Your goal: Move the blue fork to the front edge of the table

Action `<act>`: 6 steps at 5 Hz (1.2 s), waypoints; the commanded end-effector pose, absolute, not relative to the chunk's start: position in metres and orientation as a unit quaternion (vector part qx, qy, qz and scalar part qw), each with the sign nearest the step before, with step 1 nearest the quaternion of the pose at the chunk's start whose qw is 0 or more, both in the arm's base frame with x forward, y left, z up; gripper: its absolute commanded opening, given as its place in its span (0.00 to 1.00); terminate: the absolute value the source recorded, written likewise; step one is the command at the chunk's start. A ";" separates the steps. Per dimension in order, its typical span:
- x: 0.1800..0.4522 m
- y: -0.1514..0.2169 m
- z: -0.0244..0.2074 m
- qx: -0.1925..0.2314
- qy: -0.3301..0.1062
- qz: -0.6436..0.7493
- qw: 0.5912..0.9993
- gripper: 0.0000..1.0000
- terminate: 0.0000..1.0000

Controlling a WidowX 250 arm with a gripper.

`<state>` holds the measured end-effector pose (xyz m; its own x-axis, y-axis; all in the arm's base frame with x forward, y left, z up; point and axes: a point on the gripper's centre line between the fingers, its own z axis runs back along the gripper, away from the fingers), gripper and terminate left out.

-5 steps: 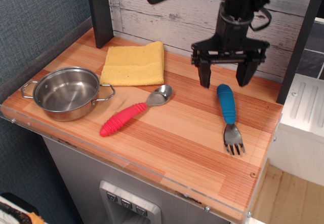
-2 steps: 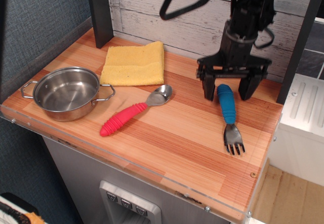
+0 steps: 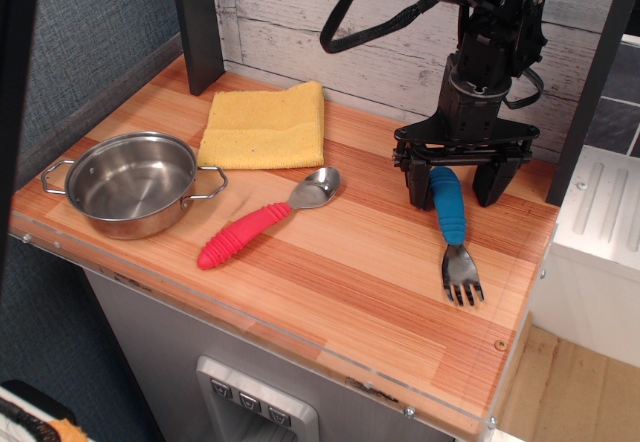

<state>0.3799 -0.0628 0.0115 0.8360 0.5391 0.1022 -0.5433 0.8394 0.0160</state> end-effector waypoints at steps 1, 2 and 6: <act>0.384 -0.063 0.021 0.015 -0.062 0.278 0.958 0.00 0.00; 0.382 -0.061 0.028 0.008 -0.067 0.273 0.960 0.00 0.00; 0.341 -0.037 0.071 0.059 -0.058 0.451 0.889 0.00 0.00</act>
